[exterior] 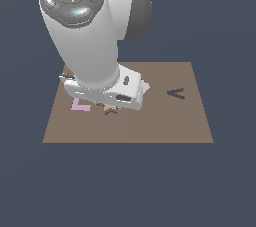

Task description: Insert a designated object into the corresponding slot on a board.

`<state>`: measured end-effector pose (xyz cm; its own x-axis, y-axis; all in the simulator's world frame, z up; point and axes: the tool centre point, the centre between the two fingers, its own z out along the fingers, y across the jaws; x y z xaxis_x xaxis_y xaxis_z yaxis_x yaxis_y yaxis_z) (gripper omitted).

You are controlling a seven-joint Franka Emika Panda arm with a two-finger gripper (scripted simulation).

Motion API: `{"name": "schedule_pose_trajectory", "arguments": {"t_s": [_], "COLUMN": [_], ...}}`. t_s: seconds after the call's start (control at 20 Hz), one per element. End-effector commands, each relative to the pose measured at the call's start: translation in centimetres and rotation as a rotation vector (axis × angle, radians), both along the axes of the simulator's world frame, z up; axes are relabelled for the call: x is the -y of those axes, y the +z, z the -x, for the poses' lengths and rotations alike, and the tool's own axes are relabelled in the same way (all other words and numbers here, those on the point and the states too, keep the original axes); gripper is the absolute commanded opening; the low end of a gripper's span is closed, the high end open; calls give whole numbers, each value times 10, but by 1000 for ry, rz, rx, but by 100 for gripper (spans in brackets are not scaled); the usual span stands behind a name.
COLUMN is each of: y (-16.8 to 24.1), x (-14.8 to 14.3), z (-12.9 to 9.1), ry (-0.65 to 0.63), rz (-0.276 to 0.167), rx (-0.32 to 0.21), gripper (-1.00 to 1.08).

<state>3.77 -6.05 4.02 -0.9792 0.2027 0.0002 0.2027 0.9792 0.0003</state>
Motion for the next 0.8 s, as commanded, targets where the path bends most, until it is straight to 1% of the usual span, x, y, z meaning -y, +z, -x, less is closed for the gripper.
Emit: {"name": "schedule_pose_trajectory", "arguments": {"t_s": [0.0, 0.4, 0.45, 0.75], "y": [0, -10, -10, -10], "x": [0, 0, 0, 0], "z": [-1, -1, -1, -1], "ry": [7, 7, 7, 7], "rz": [0, 0, 0, 0], "rx": [0, 0, 0, 0], "gripper": [-100, -100, 100, 100]}}
